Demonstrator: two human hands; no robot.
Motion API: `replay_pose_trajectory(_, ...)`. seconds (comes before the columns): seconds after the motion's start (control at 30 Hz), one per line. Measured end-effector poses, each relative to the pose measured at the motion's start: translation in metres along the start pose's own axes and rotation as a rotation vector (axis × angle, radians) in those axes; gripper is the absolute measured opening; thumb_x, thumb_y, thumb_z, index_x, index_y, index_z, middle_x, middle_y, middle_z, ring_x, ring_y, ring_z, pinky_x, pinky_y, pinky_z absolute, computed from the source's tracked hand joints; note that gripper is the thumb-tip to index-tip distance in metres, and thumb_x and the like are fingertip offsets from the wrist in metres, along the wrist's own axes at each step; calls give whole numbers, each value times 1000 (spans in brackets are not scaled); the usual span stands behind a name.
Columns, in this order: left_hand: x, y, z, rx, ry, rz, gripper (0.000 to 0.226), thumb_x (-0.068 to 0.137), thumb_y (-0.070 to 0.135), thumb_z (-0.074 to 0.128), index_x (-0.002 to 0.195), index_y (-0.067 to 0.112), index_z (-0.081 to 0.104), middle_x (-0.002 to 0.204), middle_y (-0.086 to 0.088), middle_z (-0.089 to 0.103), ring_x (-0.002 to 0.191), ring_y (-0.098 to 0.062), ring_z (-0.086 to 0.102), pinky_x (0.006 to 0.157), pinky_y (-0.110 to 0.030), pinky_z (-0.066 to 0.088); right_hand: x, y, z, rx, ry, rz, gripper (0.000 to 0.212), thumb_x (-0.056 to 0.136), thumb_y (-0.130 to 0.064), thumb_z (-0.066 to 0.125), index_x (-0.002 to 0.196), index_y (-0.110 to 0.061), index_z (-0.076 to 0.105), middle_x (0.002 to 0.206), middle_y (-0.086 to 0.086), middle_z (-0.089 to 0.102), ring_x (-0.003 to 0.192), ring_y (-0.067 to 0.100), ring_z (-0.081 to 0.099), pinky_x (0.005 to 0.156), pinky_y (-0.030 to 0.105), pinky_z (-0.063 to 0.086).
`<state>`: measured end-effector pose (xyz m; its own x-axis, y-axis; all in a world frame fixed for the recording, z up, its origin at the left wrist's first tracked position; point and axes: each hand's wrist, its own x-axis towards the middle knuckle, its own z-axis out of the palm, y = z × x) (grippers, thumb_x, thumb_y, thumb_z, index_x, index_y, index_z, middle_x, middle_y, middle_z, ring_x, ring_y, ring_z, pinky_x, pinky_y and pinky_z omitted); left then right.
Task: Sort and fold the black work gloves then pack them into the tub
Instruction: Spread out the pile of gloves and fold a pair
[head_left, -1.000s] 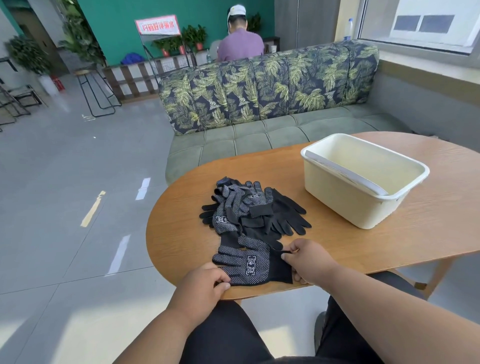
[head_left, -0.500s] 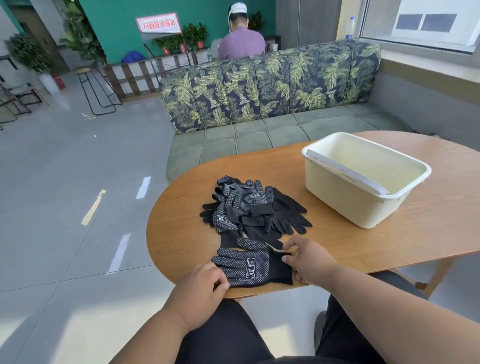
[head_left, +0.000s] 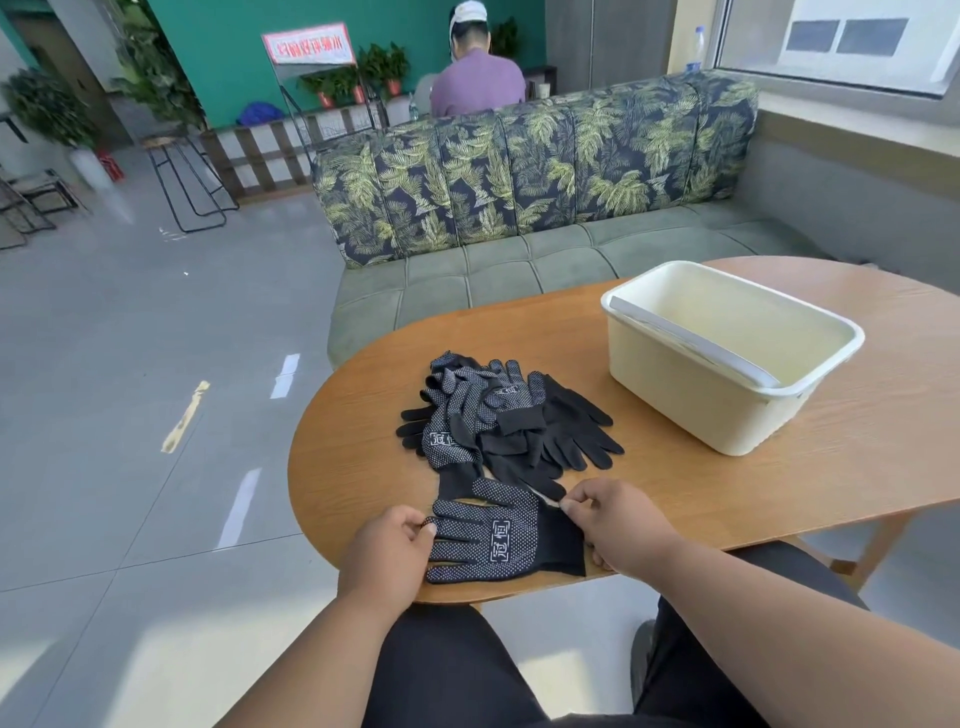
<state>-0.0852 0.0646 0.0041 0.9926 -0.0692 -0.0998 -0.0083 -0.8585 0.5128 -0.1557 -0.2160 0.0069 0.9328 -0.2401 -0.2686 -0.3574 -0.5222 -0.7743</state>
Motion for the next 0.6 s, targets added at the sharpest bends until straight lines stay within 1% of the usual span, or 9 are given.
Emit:
replay_pose_trajectory(0.13, 1, 1, -1, -2, -6, -18, 11, 98, 43, 65, 100, 33, 70, 91, 17, 69, 85, -5, 64, 75, -28, 53, 2, -1, 3, -25, 16, 24, 16, 100, -28, 60, 90, -27, 71, 56, -5, 65, 44, 10, 59, 44, 24, 48)
replay_pose_trajectory(0.2, 2, 2, -1, 1, -8, -31, 10, 97, 42, 65, 93, 34, 68, 89, 17, 70, 85, -8, 66, 78, -30, 56, 3, -2, 4, -37, 25, 27, 14, 99, -26, 60, 90, -26, 71, 54, -9, 63, 45, 10, 58, 43, 23, 46)
replay_pose_trajectory(0.3, 5, 2, -1, -6, -10, -41, 11, 96, 38, 66, 86, 34, 66, 88, 17, 70, 85, -9, 66, 80, -31, 56, 4, -1, 6, -48, 27, 35, 13, 99, -25, 62, 89, -25, 70, 60, -10, 63, 49, 12, 57, 44, 23, 44)
replay_pose_trajectory(0.37, 8, 2, -2, -20, -19, -45, 10, 98, 35, 64, 89, 33, 67, 91, 16, 70, 86, -8, 65, 78, -30, 54, 6, 0, 7, -59, 29, 33, 12, 99, -26, 63, 88, -26, 69, 62, -10, 63, 51, 10, 56, 45, 22, 42)
replay_pose_trajectory(0.47, 10, 1, -3, -46, -40, -40, 8, 100, 33, 62, 94, 32, 68, 96, 14, 71, 90, -9, 65, 81, -32, 54, 8, 2, 8, -83, 28, 23, 12, 99, -27, 63, 88, -28, 68, 67, -11, 64, 52, 10, 57, 44, 21, 41)
replay_pose_trajectory(0.53, 10, 2, -6, -85, -50, -40, 4, 100, 30, 62, 99, 31, 66, 99, 14, 70, 93, -10, 65, 78, -31, 52, 8, 3, 8, -97, 30, 24, 11, 98, -28, 62, 88, -29, 67, 70, -11, 65, 53, 10, 57, 45, 21, 41)
replay_pose_trajectory(0.57, 9, 4, -7, -111, -56, -42, 5, 99, 29, 63, 103, 31, 64, 100, 14, 68, 93, -9, 65, 76, -29, 50, 9, 4, 9, -110, 35, 23, 11, 98, -29, 62, 88, -30, 67, 72, -12, 65, 54, 8, 57, 45, 21, 42)
replay_pose_trajectory(0.6, 9, 6, -8, -142, -63, -45, 11, 98, 29, 64, 109, 31, 61, 101, 14, 67, 93, -7, 64, 73, -27, 47, 9, 4, 9, -122, 39, 22, 11, 98, -29, 62, 88, -31, 67, 73, -13, 64, 54, 7, 56, 46, 21, 41)
